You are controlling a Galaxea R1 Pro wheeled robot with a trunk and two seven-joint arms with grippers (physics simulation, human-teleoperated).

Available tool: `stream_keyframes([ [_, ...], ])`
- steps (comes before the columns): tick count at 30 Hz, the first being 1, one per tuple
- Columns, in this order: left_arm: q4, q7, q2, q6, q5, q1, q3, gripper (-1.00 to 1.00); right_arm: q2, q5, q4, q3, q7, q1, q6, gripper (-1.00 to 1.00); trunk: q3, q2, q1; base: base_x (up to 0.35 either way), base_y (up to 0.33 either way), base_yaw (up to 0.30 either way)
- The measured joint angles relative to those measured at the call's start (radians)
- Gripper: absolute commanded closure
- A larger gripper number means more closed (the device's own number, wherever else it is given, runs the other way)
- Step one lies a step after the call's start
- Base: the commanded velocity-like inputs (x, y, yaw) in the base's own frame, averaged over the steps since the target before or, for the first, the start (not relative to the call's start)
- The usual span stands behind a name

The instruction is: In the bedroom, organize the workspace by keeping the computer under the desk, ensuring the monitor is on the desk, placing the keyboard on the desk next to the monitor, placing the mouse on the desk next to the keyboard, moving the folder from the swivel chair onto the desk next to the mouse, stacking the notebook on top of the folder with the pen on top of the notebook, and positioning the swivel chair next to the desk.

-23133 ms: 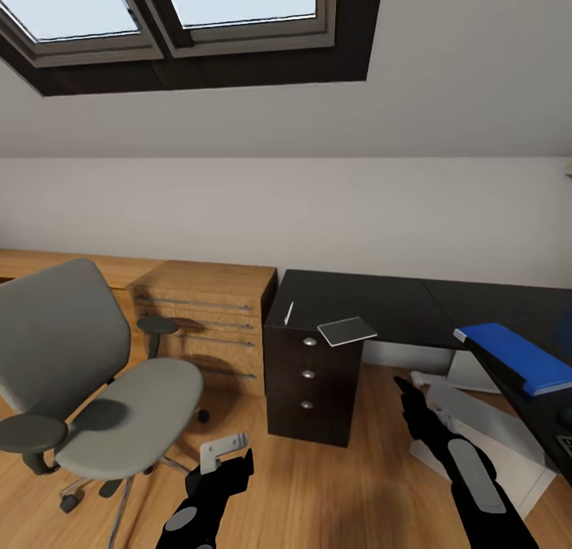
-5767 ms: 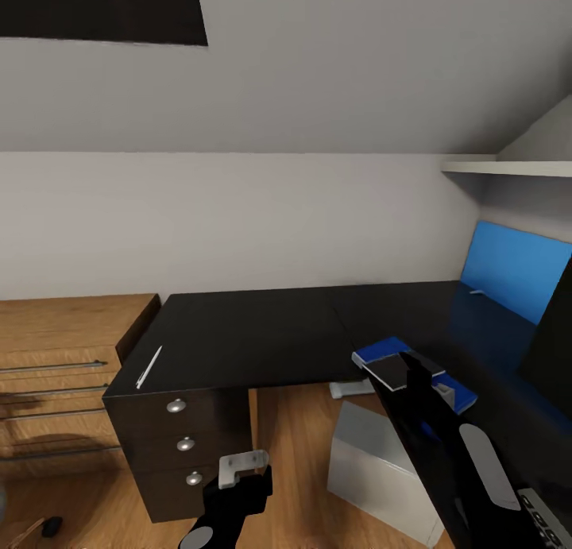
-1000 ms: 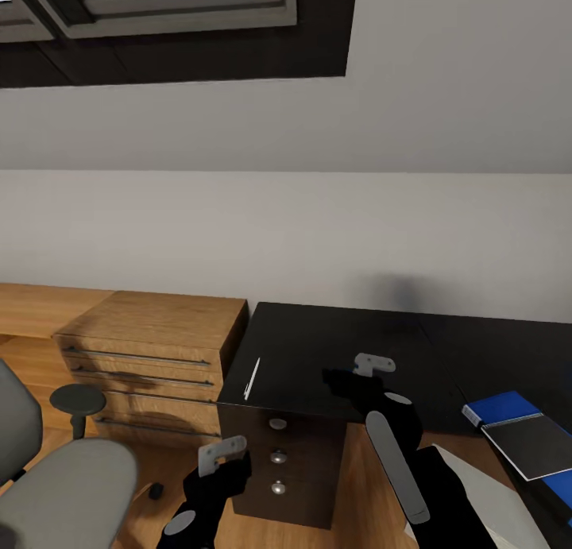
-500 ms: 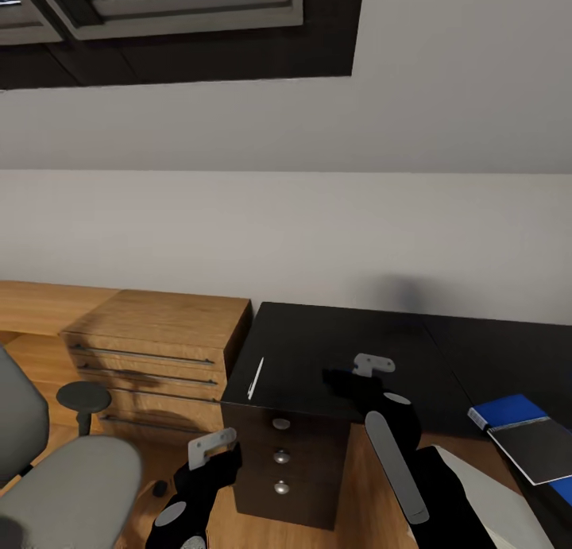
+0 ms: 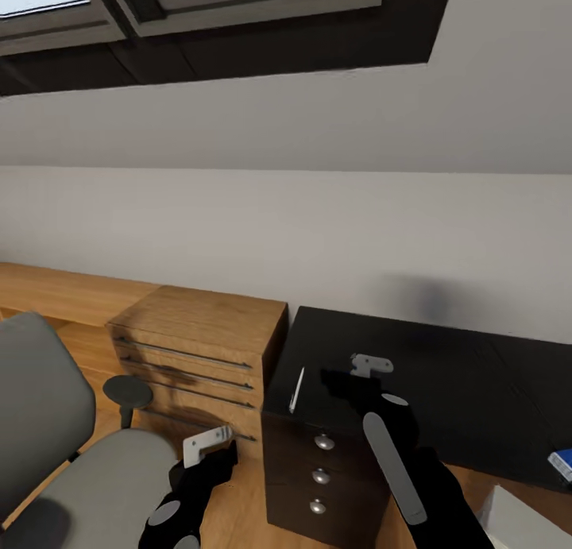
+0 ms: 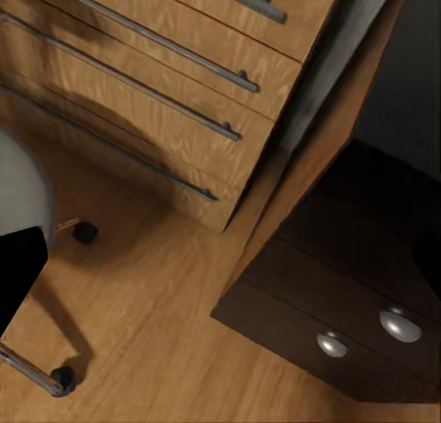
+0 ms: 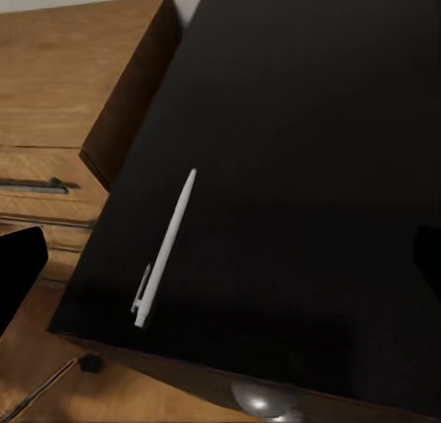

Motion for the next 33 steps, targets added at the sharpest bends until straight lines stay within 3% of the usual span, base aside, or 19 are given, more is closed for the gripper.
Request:
stream_keyframes([
  [10,-0.001,0.000,-0.001,0.000,0.000,0.000,-0.004,-1.00,0.001,0.022,0.043,0.001,0.000,0.000,-0.020,-1.00,-0.007,0.000,0.000,0.243,0.224,0.247],
  [13,-0.001,0.000,-0.001,0.000,0.000,0.000,-0.005,-1.00,0.004,0.047,0.057,0.001,0.000,0.000,-0.032,-1.00,-0.010,0.000,0.000,0.212,0.180,0.238],
  [17,-0.001,0.000,-0.001,0.000,0.000,0.000,-0.005,-1.00,0.026,0.097,0.094,0.002,0.000,0.000,-0.039,-1.00,-0.013,0.000,0.000,0.102,0.077,0.224],
  [20,-0.001,0.000,-0.001,0.001,0.001,0.000,-0.007,-1.00,0.054,0.201,0.152,0.014,0.001,-0.001,-0.047,-1.00,-0.015,0.000,0.000,0.021,0.015,0.087],
  [23,-0.001,0.000,-0.001,0.001,0.001,0.000,-0.007,-1.00,0.059,0.256,0.171,0.023,0.001,-0.001,-0.087,-1.00,-0.015,0.000,0.001,0.007,0.005,0.029],
  [26,-0.001,0.000,-0.001,0.001,0.002,0.000,-0.007,-1.00,0.060,0.270,0.208,0.021,0.001,-0.002,-0.118,-1.00,-0.015,0.000,0.001,0.002,0.002,0.009],
  [33,-0.001,0.000,-0.001,0.001,0.002,0.000,-0.008,-1.00,0.059,0.279,0.358,-0.026,-0.022,-0.021,-0.144,-1.00,-0.015,0.000,0.001,0.000,0.000,0.001],
])
